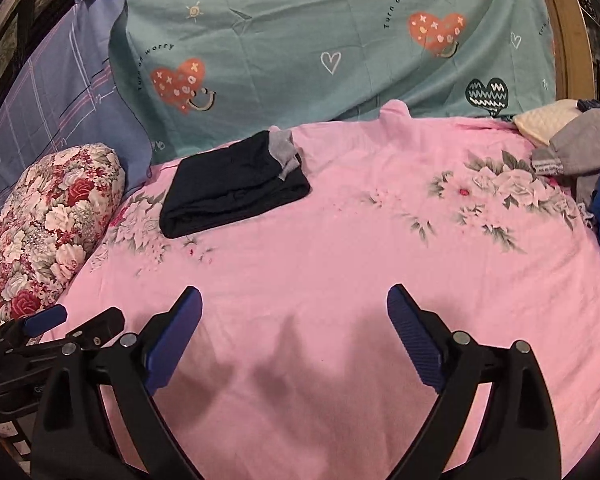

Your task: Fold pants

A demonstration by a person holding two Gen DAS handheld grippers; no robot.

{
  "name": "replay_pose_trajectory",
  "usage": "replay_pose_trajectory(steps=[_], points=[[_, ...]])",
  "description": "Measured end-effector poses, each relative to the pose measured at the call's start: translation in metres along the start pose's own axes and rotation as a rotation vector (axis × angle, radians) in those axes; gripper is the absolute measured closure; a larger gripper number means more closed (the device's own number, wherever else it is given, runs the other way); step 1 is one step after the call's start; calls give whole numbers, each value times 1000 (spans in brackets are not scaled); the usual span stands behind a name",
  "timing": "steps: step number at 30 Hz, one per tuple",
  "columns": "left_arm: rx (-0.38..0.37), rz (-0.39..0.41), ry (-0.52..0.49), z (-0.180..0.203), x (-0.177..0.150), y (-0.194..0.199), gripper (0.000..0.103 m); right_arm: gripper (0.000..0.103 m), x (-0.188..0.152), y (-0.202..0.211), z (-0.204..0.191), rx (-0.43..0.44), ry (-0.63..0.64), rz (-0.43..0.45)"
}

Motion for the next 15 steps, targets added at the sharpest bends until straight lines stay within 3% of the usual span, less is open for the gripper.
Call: replay_pose_trajectory(steps=[6, 15], points=[[4, -55, 27, -8, -8, -13, 2, 9, -4, -5, -5, -1, 34, 8], [3, -75, 70, -16, -10, -14, 2, 9, -16, -10, -21, 29, 80, -25]])
Point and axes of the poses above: each gripper's, at about its wrist camera, not at the fingertips, and y roughly against the way its jaws point, z to its right, x to its top, the point moved 10 cm from there along -y, roughly the way its jaws point, and after that the axes turned 2 degrees about -z, right-handed, at the moved point
